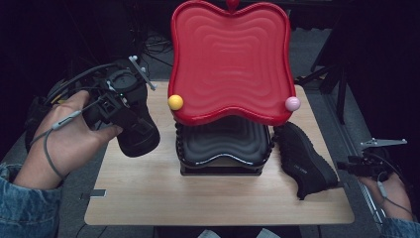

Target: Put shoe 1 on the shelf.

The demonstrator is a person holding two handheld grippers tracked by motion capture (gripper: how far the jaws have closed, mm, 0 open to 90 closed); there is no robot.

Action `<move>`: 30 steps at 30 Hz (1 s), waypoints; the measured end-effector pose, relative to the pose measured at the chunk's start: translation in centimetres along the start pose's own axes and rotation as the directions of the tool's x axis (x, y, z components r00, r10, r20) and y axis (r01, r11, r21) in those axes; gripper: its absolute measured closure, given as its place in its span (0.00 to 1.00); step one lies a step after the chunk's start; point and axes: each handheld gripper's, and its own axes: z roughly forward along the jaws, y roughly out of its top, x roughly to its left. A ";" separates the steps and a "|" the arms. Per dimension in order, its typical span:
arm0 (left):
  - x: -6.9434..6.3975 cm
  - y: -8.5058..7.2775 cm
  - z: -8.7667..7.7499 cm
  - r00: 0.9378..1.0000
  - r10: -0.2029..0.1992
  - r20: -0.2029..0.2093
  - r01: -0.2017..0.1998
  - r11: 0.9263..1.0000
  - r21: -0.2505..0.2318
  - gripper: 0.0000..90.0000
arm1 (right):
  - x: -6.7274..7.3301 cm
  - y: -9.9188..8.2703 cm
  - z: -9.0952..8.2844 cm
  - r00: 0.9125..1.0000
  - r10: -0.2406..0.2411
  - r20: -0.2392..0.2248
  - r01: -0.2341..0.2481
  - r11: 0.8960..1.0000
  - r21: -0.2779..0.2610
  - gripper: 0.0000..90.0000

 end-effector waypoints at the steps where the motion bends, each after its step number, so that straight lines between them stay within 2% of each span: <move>1: 0.0 0.0 -0.2 1.000 0.001 0.000 -0.001 1.000 -0.003 0.96 | 0.0 0.0 0.0 1.000 -0.001 -0.001 0.001 1.000 -0.001 0.48; 7: -0.4 0.7 -1.6 1.000 0.008 -0.005 -0.008 1.000 -0.014 0.96 | 0.1 0.0 0.0 1.000 -0.004 -0.008 0.004 1.000 0.005 0.48; 18: -1.4 1.9 -4.7 0.997 0.045 -0.062 -0.048 0.998 -0.046 0.96 | 0.4 0.0 0.2 1.000 -0.018 -0.010 0.019 1.000 0.006 0.48; 20: -1.5 2.0 -4.9 0.997 0.040 -0.065 -0.044 0.998 -0.051 0.96 | 0.4 0.0 0.2 1.000 -0.020 -0.011 0.020 1.000 0.008 0.48; 23: -2.0 2.7 -6.1 0.995 0.056 -0.088 -0.061 0.997 -0.051 0.96 | 0.4 -0.1 0.3 1.000 -0.019 -0.015 0.019 1.000 0.014 0.48; 27: -2.4 3.2 -6.9 0.993 0.061 -0.103 -0.066 0.996 -0.052 0.96 | 0.3 -0.1 0.1 1.000 -0.020 -0.013 0.021 1.000 0.010 0.48; 30: -3.3 4.3 -7.6 0.986 0.092 -0.136 -0.099 0.994 -0.046 0.96 | 0.3 -0.2 0.0 1.000 -0.017 -0.017 0.017 1.000 0.008 0.48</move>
